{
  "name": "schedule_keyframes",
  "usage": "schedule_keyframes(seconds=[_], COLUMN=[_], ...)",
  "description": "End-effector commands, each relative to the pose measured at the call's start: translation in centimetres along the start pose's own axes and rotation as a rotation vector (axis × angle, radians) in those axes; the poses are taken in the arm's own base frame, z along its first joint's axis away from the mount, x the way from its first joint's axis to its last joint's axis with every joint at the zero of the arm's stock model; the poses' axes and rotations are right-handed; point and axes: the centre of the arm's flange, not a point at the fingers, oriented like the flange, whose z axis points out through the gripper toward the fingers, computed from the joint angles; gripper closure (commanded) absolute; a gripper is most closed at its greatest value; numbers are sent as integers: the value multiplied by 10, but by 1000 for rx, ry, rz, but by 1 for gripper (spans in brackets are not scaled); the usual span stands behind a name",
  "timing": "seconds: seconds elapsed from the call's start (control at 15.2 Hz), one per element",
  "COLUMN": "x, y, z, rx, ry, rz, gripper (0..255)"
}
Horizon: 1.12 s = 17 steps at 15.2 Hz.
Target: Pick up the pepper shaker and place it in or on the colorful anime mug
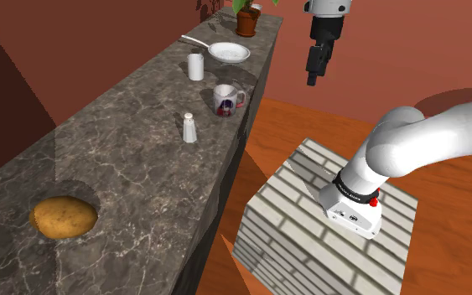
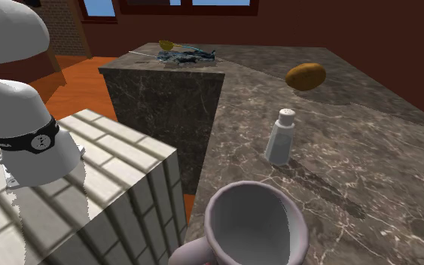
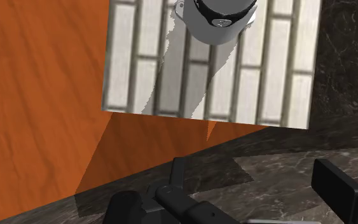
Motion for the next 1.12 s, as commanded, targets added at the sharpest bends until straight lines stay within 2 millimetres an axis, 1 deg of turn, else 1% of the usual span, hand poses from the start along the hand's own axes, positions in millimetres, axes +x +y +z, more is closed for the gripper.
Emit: schedule_keyframes(seconds=[0.0, 1.06], x=[0, 174], y=[0, -113], z=[0, 40], rx=[0, 0], ry=[0, 3], rz=[0, -12], gripper=[0, 0])
